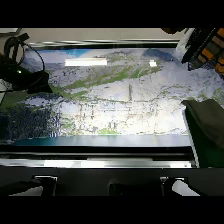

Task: Fold the clothes and pants, and hang the long-sleeved shirts on hangers.

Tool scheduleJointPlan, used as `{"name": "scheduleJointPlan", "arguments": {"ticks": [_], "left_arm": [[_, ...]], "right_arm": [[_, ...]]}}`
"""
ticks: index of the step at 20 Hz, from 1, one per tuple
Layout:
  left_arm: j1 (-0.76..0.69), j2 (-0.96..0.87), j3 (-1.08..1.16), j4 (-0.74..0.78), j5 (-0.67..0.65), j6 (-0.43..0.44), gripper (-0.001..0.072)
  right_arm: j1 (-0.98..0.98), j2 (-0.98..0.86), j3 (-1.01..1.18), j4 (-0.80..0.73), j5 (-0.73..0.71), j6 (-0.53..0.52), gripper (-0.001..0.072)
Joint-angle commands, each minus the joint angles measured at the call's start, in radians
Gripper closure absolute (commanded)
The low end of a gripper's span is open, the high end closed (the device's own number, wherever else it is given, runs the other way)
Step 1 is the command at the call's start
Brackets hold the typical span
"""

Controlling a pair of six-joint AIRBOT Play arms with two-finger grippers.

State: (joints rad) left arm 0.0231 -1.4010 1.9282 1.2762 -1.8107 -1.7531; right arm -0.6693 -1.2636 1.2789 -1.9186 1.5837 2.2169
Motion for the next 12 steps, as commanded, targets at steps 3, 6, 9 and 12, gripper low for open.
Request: {"name": "scheduleJointPlan", "arguments": {"ticks": [3, 6, 9, 12], "left_arm": [[0.000, 0.000, 0.000, 0.001, 0.000, 0.002, 0.0686], [0.000, 0.000, 0.000, 0.000, 0.000, 0.002, 0.0686], [0.000, 0.000, 0.000, 0.001, 0.000, 0.002, 0.0686], [0.000, 0.000, 0.000, 0.001, 0.000, 0.002, 0.0686]], "right_arm": [[-0.001, 0.000, -0.131, -0.042, -0.017, -0.016, 0.0683], [-0.001, 0.000, -0.163, -0.043, -0.011, -0.037, 0.0682], [-0.001, 0.000, -0.193, -0.043, -0.012, -0.045, 0.0682], [-0.001, 0.000, -0.201, -0.069, -0.011, -0.056, 0.0683]]}}
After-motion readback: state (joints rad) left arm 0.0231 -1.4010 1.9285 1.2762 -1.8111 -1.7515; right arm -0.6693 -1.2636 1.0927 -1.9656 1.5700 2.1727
